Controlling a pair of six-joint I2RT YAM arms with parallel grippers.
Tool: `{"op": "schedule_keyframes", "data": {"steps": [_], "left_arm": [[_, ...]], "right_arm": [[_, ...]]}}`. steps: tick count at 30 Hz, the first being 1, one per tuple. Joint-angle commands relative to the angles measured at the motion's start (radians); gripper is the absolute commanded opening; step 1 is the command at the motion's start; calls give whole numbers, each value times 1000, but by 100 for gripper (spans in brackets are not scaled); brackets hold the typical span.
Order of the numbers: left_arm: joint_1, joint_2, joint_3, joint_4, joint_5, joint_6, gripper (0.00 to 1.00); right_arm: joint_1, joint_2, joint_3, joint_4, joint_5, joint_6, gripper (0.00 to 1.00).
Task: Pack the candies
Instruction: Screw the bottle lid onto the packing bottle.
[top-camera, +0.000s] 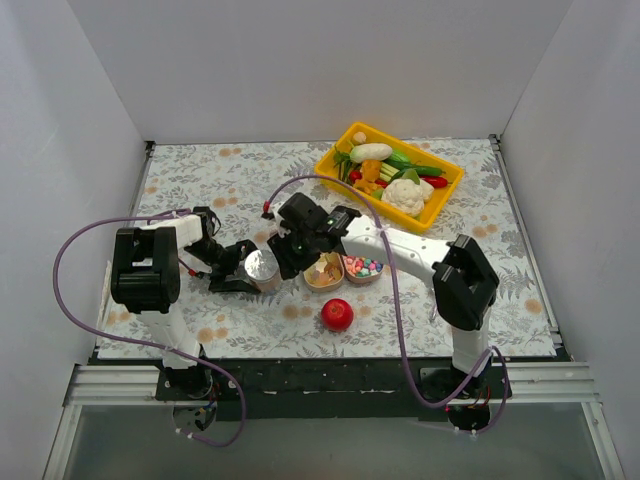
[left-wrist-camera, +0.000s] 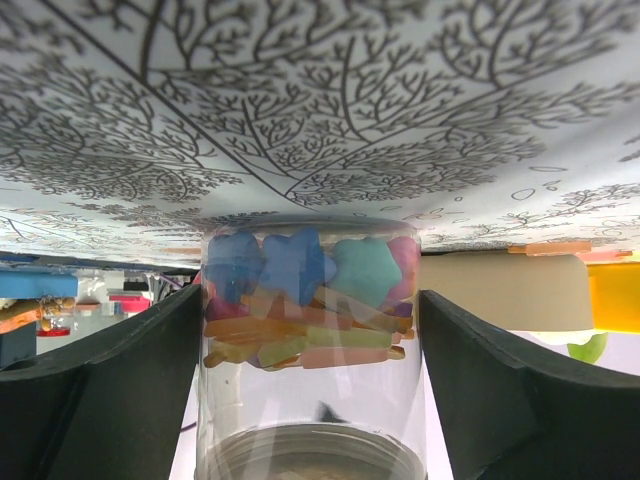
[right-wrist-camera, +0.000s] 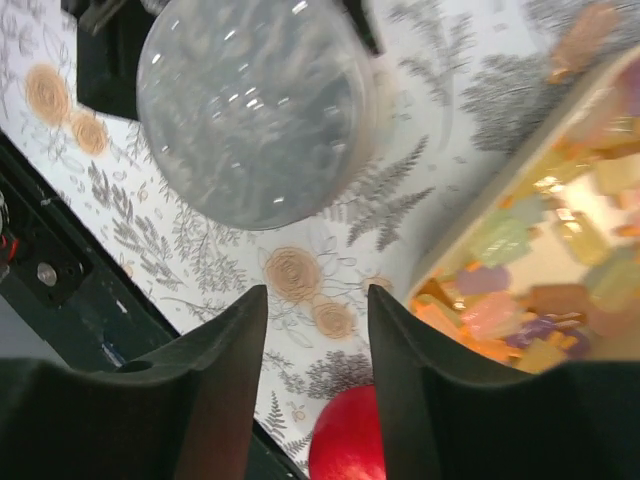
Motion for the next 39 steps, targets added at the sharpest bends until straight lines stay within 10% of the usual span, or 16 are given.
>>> {"op": "schedule_keyframes", "data": {"steps": [1, 9, 22, 39], "left_arm": [[-39, 176, -135, 89, 147, 13, 73], [-39, 187, -132, 93, 142, 15, 73], [-39, 193, -131, 94, 145, 22, 73], [-39, 204, -115, 99, 151, 13, 73]], "right_arm": [[-97, -62, 94, 28, 8, 11, 54], [-111, 138, 343, -25, -152, -64, 50], [-100, 207, 289, 31, -273, -46, 44], [-42, 126, 119, 40, -262, -32, 3]]}}
